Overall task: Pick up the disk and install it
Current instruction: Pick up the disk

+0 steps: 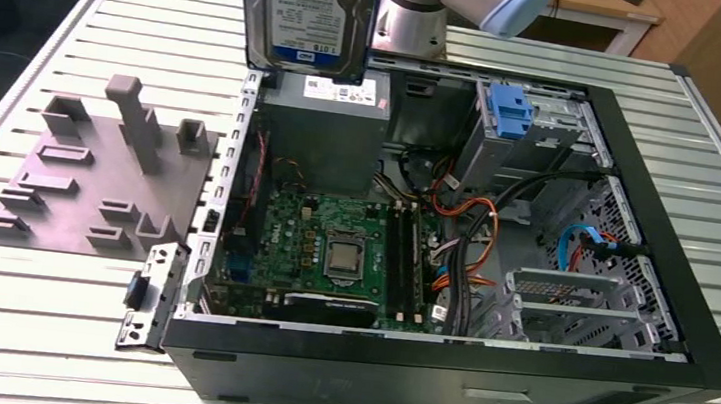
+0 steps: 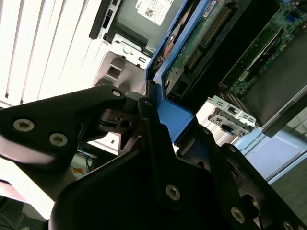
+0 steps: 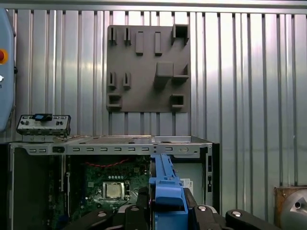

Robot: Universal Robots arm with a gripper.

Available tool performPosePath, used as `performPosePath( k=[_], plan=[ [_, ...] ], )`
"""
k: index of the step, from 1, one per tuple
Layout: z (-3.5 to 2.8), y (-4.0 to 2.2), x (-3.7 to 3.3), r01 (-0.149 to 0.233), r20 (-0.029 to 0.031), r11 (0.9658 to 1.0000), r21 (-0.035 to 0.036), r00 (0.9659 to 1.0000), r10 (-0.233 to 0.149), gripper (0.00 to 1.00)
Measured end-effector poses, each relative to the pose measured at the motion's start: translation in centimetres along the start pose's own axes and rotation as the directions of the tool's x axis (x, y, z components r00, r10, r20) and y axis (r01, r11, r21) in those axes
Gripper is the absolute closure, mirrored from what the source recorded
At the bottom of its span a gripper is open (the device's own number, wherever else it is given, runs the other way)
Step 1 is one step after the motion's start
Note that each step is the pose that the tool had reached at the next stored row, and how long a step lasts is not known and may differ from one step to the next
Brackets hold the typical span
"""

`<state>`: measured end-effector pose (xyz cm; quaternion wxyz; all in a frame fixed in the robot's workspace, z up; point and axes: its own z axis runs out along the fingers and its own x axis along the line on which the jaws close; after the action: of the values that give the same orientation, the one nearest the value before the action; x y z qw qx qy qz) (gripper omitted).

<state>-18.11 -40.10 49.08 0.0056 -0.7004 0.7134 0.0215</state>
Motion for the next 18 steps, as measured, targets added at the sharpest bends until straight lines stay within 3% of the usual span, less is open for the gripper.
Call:
performPosePath(
  k=[10,18],
  plan=[
    [-0.04,-0.02,1.14,0.000,0.0000,1.0000,0.0000,1.0000,0.000,0.63],
    [-0.05,-0.04,1.31,0.000,0.0000,1.0000,0.0000,1.0000,0.000,0.63]
  ],
)
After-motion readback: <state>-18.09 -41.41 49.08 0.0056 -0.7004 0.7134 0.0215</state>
